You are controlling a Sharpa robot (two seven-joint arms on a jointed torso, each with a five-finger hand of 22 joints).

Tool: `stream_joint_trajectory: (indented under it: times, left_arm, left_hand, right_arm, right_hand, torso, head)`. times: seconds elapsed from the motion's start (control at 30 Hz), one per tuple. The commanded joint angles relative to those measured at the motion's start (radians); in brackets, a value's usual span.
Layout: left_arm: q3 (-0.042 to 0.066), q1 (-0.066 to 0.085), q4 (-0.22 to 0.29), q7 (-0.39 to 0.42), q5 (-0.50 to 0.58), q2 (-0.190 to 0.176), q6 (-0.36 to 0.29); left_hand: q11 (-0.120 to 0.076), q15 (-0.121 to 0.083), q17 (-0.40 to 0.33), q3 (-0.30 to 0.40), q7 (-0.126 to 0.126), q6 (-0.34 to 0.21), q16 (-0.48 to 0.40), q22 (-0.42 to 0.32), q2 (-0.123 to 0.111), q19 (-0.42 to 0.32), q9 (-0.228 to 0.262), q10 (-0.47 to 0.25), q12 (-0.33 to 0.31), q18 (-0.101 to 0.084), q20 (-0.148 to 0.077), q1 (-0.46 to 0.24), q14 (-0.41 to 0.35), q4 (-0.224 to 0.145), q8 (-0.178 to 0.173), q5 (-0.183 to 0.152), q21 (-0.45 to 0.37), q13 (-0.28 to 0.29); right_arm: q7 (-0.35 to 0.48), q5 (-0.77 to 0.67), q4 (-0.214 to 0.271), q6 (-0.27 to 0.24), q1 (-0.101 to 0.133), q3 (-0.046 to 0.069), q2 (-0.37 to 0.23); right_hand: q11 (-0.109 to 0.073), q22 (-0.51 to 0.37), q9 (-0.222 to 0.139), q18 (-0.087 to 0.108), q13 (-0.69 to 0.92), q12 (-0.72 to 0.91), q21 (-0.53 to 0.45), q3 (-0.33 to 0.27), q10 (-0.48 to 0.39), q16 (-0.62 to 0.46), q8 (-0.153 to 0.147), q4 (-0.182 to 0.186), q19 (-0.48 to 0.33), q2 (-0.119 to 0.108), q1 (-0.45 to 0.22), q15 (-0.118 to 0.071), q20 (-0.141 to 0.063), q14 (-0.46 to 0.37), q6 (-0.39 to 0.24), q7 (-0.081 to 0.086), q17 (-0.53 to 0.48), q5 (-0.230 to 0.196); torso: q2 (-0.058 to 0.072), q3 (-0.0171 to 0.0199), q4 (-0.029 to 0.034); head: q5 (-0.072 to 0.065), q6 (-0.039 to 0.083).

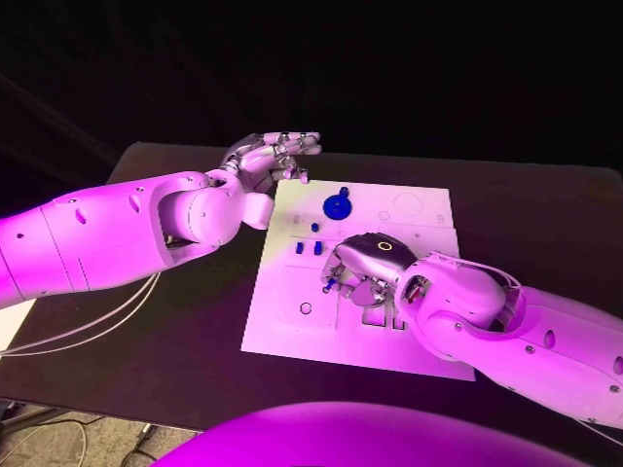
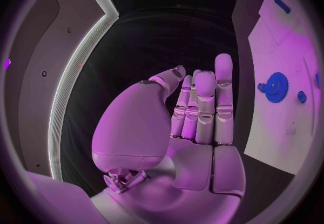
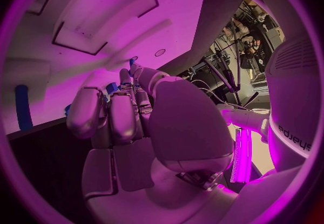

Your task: Assemble the parts on the task board

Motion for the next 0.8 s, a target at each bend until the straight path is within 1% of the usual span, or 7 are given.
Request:
stream_joint_trajectory:
  times: [0.03, 0.2, 0.37, 0.7, 0.73, 0.8]
  left_arm:
    - [0.001, 0.000, 0.001, 0.001, -0.007, 0.003, 0.021]
    - [0.001, 0.000, 0.000, 0.000, -0.007, 0.003, 0.021]
    - [0.001, 0.000, 0.000, -0.002, -0.007, 0.003, 0.023]
    - [0.001, 0.000, 0.001, -0.004, -0.007, 0.002, 0.025]
    - [0.001, 0.000, 0.001, -0.004, -0.007, 0.002, 0.025]
    - [0.001, 0.000, 0.001, -0.005, -0.008, 0.002, 0.025]
  left_hand:
    - [-0.002, 0.001, -0.001, -0.008, 0.003, -0.007, -0.007, -0.001, -0.001, 0.002, -0.002, -0.008, 0.003, 0.019, 0.001, 0.006, -0.007, 0.001, 0.001, 0.001, -0.005, 0.001]
    - [-0.002, 0.001, -0.001, -0.008, 0.003, -0.007, -0.007, -0.001, -0.001, 0.002, -0.002, -0.008, 0.003, 0.019, 0.001, 0.006, -0.007, 0.001, 0.001, 0.001, -0.005, 0.001]
    - [-0.002, 0.001, -0.001, -0.008, 0.003, -0.007, -0.007, -0.001, -0.001, 0.002, -0.002, -0.008, 0.003, 0.019, 0.001, 0.006, -0.007, 0.001, 0.001, 0.001, -0.005, 0.001]
    - [-0.002, 0.001, -0.001, -0.008, 0.003, -0.007, -0.007, -0.001, -0.001, 0.002, -0.002, -0.008, 0.003, 0.019, 0.001, 0.006, -0.007, 0.001, 0.001, 0.001, -0.005, 0.001]
    - [-0.002, 0.001, -0.001, -0.008, 0.003, -0.007, -0.007, -0.001, -0.001, 0.002, -0.002, -0.008, 0.003, 0.019, 0.001, 0.006, -0.007, 0.001, 0.001, 0.001, -0.005, 0.001]
    - [-0.002, 0.001, -0.001, -0.008, 0.003, -0.007, -0.007, -0.001, -0.001, 0.002, -0.002, -0.008, 0.003, 0.019, 0.001, 0.006, -0.007, 0.001, 0.001, 0.001, -0.005, 0.001]
  right_arm:
    - [0.010, -0.010, -0.002, 0.030, -0.003, -0.001, 0.004]
    - [0.009, -0.012, -0.005, 0.036, -0.004, -0.003, 0.007]
    - [0.003, -0.019, -0.012, 0.045, -0.004, -0.005, 0.013]
    - [-0.024, -0.076, -0.020, 0.069, -0.005, -0.012, 0.029]
    - [-0.025, -0.078, -0.020, 0.068, -0.005, -0.013, 0.029]
    - [-0.026, -0.081, -0.022, 0.066, -0.005, -0.014, 0.031]
  right_hand:
    - [-0.035, -0.001, 0.000, -0.002, 0.000, 0.004, 0.003, 0.004, 0.040, 0.003, -0.002, -0.001, 0.006, 0.012, 0.002, 0.000, -0.001, 0.038, 0.000, 0.008, -0.001, 0.004]
    - [-0.035, -0.002, 0.000, -0.002, 0.000, 0.003, 0.002, 0.004, 0.040, 0.003, -0.003, -0.002, 0.006, 0.012, 0.001, 0.000, -0.001, 0.038, -0.001, 0.008, -0.001, 0.004]
    - [-0.035, -0.002, 0.000, -0.002, 0.000, 0.003, 0.002, 0.004, 0.040, 0.003, -0.003, -0.002, 0.006, 0.012, 0.001, 0.000, -0.001, 0.038, -0.001, 0.008, -0.001, 0.004]
    - [-0.033, -0.004, 0.001, -0.001, -0.002, 0.003, 0.001, 0.001, 0.035, 0.001, -0.005, -0.004, 0.004, 0.007, -0.012, 0.002, 0.001, 0.037, -0.003, 0.011, -0.005, 0.004]
    - [-0.032, -0.005, 0.001, -0.001, -0.004, 0.002, 0.000, -0.001, 0.032, 0.001, -0.007, -0.004, 0.003, 0.005, -0.016, 0.003, 0.001, 0.036, -0.005, 0.012, -0.006, 0.006]
    - [-0.025, -0.010, -0.003, -0.001, -0.011, 0.000, -0.002, -0.010, 0.007, 0.000, -0.018, -0.002, 0.000, -0.003, -0.036, 0.010, 0.005, 0.036, -0.027, 0.019, -0.009, 0.028]
  torso:
    - [0.000, -0.0002, 0.0004]
    - [0.000, -0.0006, 0.0003]
    - [0.000, -0.0002, 0.0004]
    - [0.000, -0.0008, 0.0004]
    - [0.000, -0.0009, 0.0006]
    - [0.000, -0.0011, 0.0000]
  head:
    - [0.002, -0.002]
    - [0.002, -0.004]
    - [0.003, -0.005]
    - [0.004, -0.007]
    - [0.004, -0.007]
    - [0.005, -0.007]
